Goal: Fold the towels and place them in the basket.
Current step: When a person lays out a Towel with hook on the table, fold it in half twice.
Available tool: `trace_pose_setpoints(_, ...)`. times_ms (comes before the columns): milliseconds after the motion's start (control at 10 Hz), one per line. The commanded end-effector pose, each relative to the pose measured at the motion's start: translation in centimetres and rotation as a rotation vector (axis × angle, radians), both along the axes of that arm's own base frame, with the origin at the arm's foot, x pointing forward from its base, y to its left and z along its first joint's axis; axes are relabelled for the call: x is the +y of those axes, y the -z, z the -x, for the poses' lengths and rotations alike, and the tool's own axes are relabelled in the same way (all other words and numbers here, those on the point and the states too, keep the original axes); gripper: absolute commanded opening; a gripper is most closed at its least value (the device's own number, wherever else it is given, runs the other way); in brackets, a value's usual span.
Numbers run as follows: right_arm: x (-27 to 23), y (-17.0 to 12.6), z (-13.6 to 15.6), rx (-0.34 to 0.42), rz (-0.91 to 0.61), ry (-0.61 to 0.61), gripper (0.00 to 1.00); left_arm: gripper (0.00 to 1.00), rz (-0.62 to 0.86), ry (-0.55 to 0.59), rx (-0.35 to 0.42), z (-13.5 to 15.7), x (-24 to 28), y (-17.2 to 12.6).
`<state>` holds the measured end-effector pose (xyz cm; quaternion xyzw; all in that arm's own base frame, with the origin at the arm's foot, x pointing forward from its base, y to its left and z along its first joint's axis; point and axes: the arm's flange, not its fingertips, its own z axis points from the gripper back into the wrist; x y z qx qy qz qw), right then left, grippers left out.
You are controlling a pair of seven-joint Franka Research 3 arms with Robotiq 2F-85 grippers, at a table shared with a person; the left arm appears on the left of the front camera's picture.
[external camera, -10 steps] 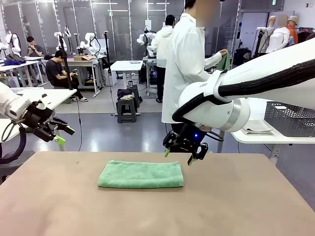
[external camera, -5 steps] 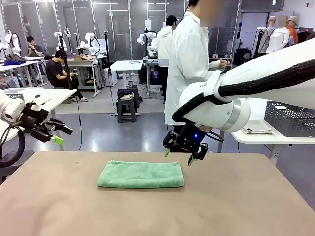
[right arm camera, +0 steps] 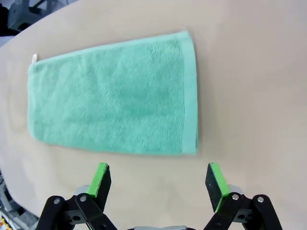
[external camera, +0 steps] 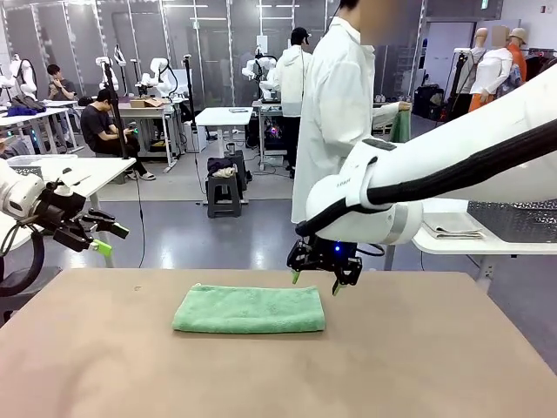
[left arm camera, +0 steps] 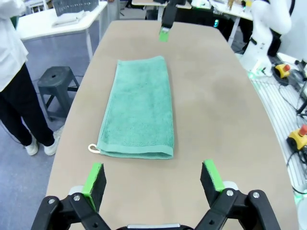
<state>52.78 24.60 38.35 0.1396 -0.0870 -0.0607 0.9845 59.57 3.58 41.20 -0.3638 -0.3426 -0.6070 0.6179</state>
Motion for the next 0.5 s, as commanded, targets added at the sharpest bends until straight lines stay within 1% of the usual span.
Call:
trace_pose_setpoints(0,1.8,1.3,-2.4,-0.050,0.062,0.021,1.00,1.00,0.000,0.000,0.003,0.0,-0.1,0.0)
trace_pose_setpoints(100,2.0,2.0,-3.2,-0.067,0.087,0.014,1.00,1.00,0.000,0.000,0.003,0.0,-0.1,0.0)
trace_pose_setpoints(200,2.0,2.9,-4.0,-0.070,0.103,-0.019,1.00,1.00,0.000,0.000,0.003,0.0,-0.1,0.0)
trace_pose_setpoints(300,1.8,3.6,-4.4,-0.065,0.105,-0.042,1.00,1.00,0.000,0.000,0.003,0.0,-0.1,0.0)
trace_pose_setpoints(400,1.6,4.3,-4.5,-0.048,0.101,-0.033,1.00,1.00,0.000,0.000,0.003,0.0,-0.1,0.0)
